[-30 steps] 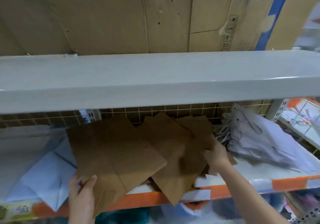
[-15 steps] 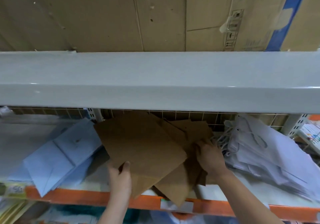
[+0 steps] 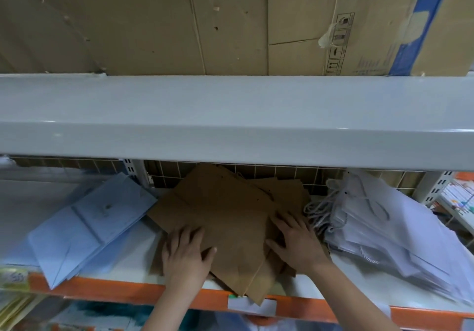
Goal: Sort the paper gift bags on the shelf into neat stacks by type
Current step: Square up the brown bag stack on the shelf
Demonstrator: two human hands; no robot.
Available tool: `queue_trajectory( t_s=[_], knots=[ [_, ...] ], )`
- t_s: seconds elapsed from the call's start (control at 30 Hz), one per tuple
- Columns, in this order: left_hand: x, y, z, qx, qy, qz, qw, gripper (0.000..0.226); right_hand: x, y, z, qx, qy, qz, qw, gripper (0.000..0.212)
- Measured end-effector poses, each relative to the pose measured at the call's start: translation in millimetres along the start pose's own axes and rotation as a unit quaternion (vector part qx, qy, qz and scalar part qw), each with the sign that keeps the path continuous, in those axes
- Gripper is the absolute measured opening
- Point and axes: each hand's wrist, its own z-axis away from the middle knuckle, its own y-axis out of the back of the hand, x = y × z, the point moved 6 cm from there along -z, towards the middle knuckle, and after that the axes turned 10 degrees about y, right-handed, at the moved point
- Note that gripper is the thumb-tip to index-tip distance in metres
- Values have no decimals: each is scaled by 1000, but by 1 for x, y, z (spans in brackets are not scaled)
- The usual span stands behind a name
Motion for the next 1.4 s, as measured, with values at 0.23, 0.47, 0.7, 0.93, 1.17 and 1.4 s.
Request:
queue_trajectory(
  t_s=[0.23, 0.47, 0.7, 0.93, 1.17, 1.4],
  knots=[
    [-4, 2, -9, -64, -25, 24, 997, 58, -10, 11, -1, 11, -31, -25, 999, 60],
    [-38, 42, -8, 36, -69, 57, 995, 50, -60, 35, -5, 48, -63, -107, 991, 46],
    [-127, 82, -12, 80, -75, 58, 992, 49, -170, 35, -6, 79, -16, -145, 986, 45],
    [-224, 102, -17, 99, -86, 35, 991, 39, -253, 3, -8, 37, -47, -116, 991, 49],
    [-285, 118, -24, 125, -84, 23, 988, 42, -271, -40, -11, -58, -87, -56, 993, 65],
    [-270, 104, -23, 100, -96, 51, 989, 42, -236, -49, -10, -68, -95, -29, 993, 66]
  ],
)
